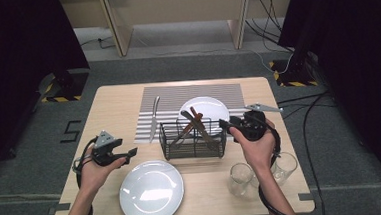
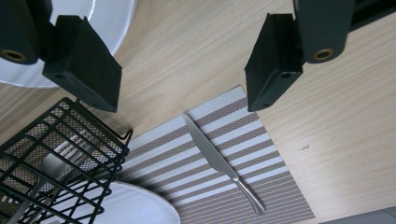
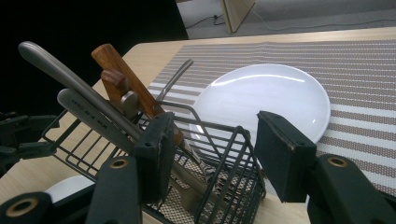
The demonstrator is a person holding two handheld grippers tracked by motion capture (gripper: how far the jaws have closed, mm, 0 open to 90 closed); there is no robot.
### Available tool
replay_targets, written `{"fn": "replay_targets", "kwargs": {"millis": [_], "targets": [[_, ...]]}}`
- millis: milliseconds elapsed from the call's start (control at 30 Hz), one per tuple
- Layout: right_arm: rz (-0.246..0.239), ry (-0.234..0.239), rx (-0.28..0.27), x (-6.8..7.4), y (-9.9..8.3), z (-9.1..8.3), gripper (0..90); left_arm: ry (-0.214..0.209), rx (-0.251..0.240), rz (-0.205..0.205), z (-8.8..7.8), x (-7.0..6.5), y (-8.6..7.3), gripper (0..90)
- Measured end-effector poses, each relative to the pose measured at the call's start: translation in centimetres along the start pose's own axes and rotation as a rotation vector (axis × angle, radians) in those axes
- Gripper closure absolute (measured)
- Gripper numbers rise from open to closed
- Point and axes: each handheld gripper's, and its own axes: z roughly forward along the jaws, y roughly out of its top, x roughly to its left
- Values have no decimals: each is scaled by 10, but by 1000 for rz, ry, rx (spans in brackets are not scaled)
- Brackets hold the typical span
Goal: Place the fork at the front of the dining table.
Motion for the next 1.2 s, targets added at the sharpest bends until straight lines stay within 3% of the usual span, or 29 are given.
{"fn": "replay_targets", "kwargs": {"millis": [267, 600, 1200], "targets": [[-14, 17, 12, 4, 2, 7, 473, 9, 15, -10, -2, 0, -8, 265], [-28, 28, 19, 8, 0, 9, 473, 2, 10, -5, -2, -4, -6, 265], [-115, 81, 61, 42, -6, 29, 497, -9, 0, -11, -4, -7, -5, 270]]}}
